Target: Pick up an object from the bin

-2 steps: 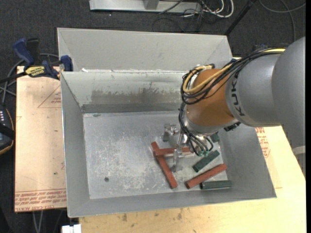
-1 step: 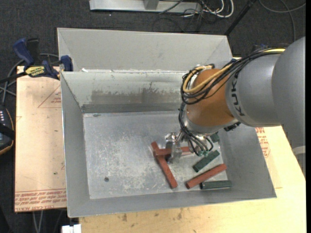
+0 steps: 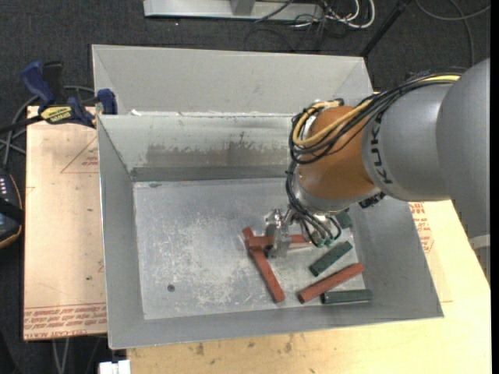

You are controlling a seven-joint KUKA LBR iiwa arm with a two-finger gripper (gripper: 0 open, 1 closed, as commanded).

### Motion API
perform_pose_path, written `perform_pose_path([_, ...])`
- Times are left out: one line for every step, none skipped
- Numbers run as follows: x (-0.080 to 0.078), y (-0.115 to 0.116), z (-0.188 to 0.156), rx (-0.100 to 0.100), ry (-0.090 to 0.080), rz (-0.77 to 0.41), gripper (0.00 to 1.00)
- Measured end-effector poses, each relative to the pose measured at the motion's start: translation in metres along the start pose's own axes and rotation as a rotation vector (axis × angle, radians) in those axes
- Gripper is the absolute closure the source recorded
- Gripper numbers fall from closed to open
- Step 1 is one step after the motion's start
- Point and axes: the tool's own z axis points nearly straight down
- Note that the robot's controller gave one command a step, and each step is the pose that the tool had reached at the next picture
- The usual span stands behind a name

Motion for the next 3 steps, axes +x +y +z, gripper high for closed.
perform_pose_path([-0.003, 0.012, 0.004, 0.001, -0.001, 0.001, 1.00])
perform_pose_path([0.000, 0.034, -0.074, -0.001, -0.008, 0.037, 1.00])
perform_pose_path([0.002, 0.032, -0.069, 0.000, 0.000, 0.038, 0.00])
